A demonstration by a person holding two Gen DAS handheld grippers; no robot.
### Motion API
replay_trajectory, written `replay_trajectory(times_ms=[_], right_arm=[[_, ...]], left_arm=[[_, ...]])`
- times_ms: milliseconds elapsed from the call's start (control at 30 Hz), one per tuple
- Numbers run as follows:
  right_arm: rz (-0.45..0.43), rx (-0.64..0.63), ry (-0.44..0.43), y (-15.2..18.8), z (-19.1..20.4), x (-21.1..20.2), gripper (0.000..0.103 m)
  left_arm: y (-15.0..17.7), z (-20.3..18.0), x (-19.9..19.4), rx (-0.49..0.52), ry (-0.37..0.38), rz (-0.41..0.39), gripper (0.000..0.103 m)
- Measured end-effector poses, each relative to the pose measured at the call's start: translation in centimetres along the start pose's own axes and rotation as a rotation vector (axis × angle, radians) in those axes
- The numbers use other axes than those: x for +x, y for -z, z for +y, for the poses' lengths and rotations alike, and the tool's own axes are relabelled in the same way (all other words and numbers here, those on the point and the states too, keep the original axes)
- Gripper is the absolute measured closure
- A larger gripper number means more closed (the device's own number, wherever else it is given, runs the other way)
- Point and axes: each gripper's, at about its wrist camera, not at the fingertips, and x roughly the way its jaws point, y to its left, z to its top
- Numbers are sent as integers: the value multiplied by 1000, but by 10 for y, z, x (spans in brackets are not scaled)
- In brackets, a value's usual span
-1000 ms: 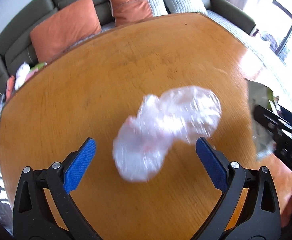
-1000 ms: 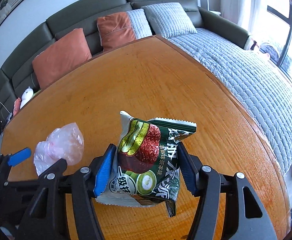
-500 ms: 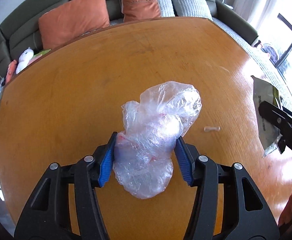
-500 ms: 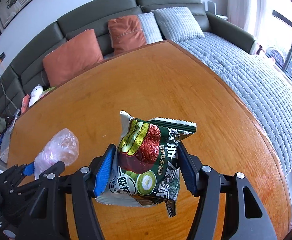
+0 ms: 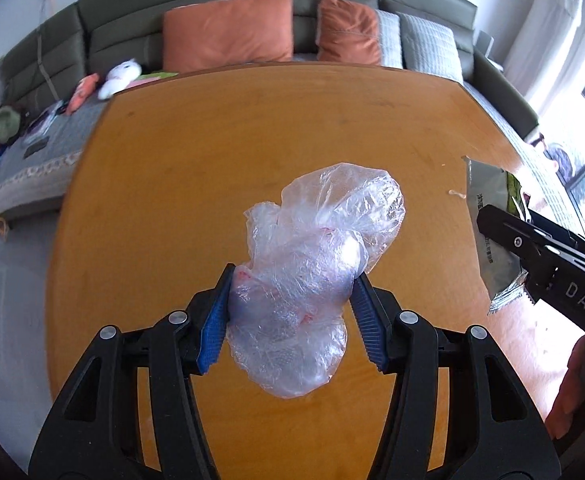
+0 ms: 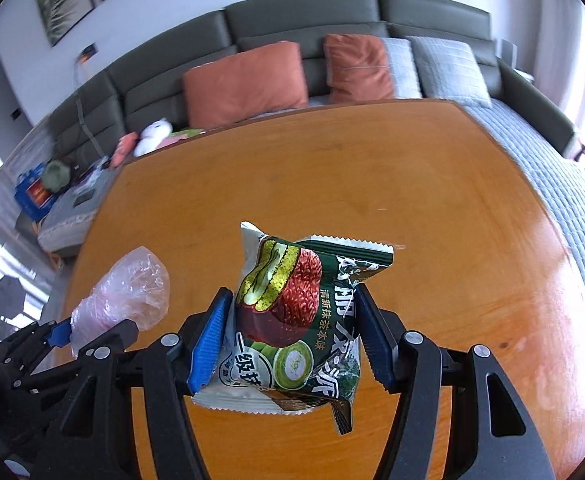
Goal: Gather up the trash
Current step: 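Carry the clear bag and green snack bag to the bin and release both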
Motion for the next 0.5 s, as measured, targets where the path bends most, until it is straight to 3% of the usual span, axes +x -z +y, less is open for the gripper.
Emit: replay_trajectory(times_ms=[500], right_arm=[[57, -324, -261, 55, 196, -19, 40]], left_arm=[[109, 159, -91, -295, -139, -63, 48]])
